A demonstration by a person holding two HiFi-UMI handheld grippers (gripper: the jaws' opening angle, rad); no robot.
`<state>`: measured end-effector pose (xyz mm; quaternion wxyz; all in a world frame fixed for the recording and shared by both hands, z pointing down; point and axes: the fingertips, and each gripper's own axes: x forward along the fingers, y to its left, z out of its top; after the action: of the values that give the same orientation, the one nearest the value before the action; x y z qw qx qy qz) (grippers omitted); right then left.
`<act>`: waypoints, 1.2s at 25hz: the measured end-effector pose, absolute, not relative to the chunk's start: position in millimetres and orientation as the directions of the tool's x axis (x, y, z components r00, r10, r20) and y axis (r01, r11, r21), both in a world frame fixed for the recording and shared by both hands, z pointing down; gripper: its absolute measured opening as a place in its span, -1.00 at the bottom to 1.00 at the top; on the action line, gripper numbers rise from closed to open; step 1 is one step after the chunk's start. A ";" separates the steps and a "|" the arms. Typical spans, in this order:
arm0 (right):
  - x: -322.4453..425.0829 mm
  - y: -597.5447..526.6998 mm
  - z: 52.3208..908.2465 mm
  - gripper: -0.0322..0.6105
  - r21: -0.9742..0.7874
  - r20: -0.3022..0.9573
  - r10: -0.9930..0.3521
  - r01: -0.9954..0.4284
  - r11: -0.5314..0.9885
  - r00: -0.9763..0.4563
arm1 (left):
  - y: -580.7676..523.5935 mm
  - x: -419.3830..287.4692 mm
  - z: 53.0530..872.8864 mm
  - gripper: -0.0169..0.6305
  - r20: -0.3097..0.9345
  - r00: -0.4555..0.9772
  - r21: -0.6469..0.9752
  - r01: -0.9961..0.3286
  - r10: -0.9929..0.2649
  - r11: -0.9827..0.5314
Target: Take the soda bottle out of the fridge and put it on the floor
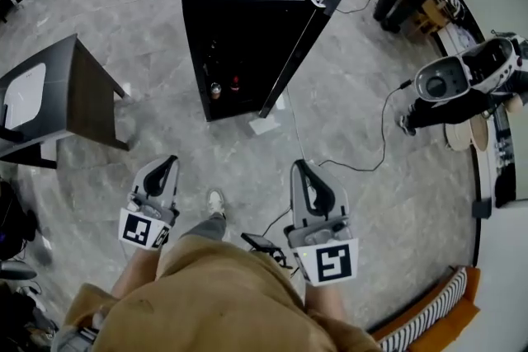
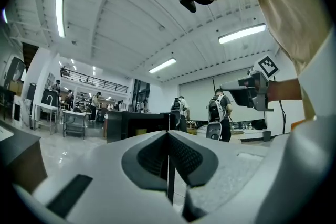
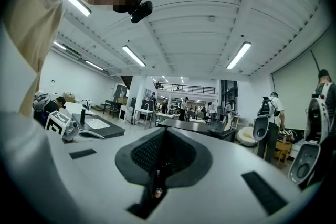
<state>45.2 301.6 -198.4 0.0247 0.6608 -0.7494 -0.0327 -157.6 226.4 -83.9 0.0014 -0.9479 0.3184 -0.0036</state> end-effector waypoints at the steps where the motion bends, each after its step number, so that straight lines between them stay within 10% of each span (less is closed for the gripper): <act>1: 44.1 293.6 -199.6 -0.89 0.085 0.000 -0.993 -0.989 0.119 -0.120 | 216.9 -157.7 -80.3 -0.94 0.014 0.804 0.000 -0.594 -0.594 -0.804; 16: 64.6 260.3 -214.7 -0.89 0.094 -0.020 -0.999 -0.995 0.029 -0.031 | 160.4 -103.4 -86.5 -0.94 -0.032 0.883 -0.020 -0.470 -0.469 -0.883; 30: 143.2 174.1 -187.3 -0.89 0.017 -0.037 -0.979 -0.980 0.198 -0.198 | 107.4 -45.0 -63.7 -0.94 0.026 0.795 -0.031 -0.605 -0.606 -0.795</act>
<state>143.2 174.1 -187.3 -0.0090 0.6331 -0.7738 -0.0184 -45.0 107.4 -63.7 0.0105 -0.9473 0.3197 -0.0174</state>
